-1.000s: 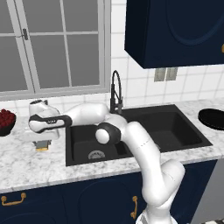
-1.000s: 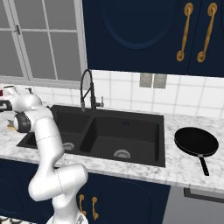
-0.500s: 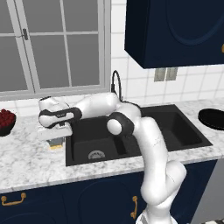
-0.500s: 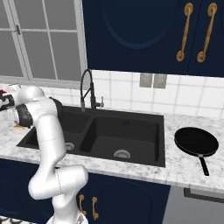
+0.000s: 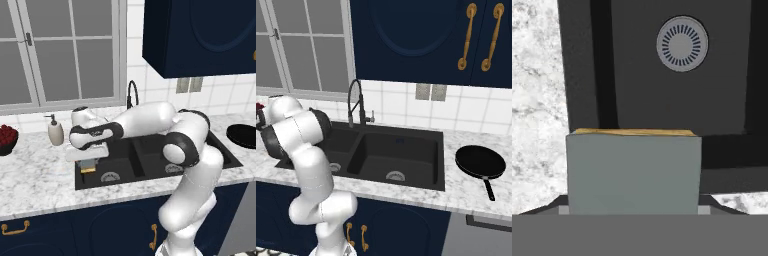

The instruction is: Pick the pan and sponge and place them into the sink. Then turn on the water.

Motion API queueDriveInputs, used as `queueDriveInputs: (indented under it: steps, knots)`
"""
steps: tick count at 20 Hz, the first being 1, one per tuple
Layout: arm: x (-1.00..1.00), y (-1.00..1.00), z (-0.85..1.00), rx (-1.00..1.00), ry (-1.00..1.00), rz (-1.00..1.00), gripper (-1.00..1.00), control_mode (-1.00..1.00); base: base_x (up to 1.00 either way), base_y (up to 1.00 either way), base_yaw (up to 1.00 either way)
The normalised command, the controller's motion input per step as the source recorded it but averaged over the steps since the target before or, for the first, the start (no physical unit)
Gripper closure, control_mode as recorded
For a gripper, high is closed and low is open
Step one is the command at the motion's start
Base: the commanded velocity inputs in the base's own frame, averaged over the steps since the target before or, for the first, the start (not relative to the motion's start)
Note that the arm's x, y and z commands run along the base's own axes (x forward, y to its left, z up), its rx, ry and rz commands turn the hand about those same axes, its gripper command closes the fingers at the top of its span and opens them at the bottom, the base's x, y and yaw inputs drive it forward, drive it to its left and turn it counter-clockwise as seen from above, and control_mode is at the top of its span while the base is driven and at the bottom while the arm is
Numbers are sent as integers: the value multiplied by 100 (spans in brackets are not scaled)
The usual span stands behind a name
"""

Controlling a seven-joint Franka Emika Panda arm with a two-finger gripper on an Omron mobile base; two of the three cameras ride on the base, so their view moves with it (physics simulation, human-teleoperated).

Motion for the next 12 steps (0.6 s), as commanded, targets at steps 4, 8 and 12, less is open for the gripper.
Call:
queueDriveInputs:
  steps: [4, 8, 12]
  knots:
    - [-60, -100, 81, 1, 0, 0, 100, -100, 0, 0, 0]
    - [-40, -100, 77, 2, 3, 0, 100, -100, 0, 0, 0]
    - [-33, -100, 80, 0, 5, 2, 100, -100, 0, 0, 0]
